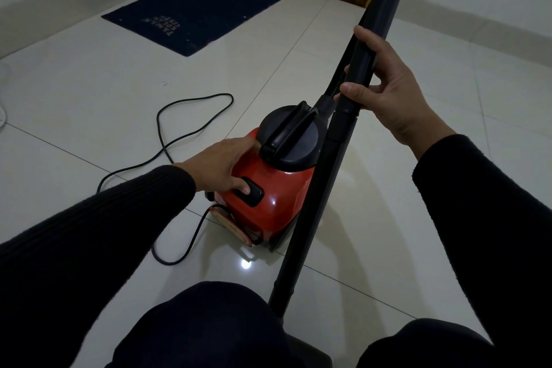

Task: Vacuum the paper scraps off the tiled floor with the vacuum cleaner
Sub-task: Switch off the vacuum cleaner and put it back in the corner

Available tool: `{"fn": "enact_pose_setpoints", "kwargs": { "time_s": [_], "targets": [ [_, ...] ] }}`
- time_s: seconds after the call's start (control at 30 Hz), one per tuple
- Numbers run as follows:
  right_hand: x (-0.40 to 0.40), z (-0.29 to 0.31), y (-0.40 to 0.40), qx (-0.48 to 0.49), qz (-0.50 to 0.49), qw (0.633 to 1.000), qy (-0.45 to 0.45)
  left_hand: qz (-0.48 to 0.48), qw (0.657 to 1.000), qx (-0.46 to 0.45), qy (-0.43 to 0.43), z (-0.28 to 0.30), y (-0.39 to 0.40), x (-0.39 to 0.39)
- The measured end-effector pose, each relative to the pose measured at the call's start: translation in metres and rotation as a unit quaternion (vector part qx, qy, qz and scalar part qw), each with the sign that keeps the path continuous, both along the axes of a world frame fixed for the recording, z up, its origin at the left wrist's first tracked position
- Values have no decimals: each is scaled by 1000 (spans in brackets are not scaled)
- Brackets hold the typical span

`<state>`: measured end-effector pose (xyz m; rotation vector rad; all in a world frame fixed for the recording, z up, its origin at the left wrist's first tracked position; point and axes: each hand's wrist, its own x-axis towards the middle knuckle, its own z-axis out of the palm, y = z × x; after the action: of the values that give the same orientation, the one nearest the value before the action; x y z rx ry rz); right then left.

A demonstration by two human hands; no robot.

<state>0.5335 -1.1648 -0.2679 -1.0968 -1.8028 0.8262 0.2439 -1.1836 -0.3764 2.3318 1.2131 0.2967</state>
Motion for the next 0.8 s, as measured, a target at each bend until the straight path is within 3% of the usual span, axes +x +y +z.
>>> {"fn": "enact_pose_setpoints", "kwargs": {
  "time_s": [0.53, 0.8],
  "targets": [
    [-2, -8, 6, -5, -3, 1000, 22, -24, 992, 39, 115, -1, 3, 10],
    [-2, -3, 0, -4, 2, 1000, 13, -26, 998, -2, 58, 5, 1, 7]
  ]
}}
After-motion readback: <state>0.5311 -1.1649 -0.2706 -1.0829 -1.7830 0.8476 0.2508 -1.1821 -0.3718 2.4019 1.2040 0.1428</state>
